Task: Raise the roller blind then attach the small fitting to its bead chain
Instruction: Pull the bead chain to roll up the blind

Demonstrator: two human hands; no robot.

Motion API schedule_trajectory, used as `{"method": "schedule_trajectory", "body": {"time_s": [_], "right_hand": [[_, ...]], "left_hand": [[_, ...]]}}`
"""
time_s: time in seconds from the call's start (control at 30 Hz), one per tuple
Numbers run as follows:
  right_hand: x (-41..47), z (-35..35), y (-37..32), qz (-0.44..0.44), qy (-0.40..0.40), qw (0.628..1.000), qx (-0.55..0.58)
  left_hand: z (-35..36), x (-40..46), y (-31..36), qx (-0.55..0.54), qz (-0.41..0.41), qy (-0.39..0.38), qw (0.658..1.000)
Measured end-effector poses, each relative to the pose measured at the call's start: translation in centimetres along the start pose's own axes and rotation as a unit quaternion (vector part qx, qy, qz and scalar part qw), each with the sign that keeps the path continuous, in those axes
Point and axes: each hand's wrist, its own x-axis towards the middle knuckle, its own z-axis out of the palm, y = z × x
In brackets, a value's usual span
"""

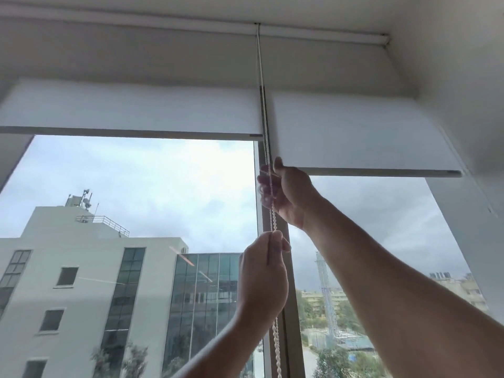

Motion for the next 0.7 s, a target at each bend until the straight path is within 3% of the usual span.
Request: {"method": "schedule_trajectory", "body": {"time_s": [0.27, 0.4, 0.5, 0.7], "right_hand": [[1.0, 1.9, 0.5, -0.122, 0.104, 0.982, -0.102], [0.6, 2.4, 0.5, -0.170, 0.093, 0.972, -0.130], [-1.0, 2.2, 2.2, -0.210, 0.078, 0.962, -0.158], [-4.8, -0.2, 7.3, -0.207, 0.047, 0.960, -0.185]], "left_hand": [[-2.1, 1.2, -1.6, -0.011, -0.001, -0.078, 0.997], [-3.2, 3.8, -1.9, 0.024, -0.035, -0.040, 0.998], [-3.6, 6.3, -1.2, -0.015, -0.089, -0.014, 0.996], [-2.7, 11.6, 2.4, -0.118, -0.190, -0.066, 0.972]]}}
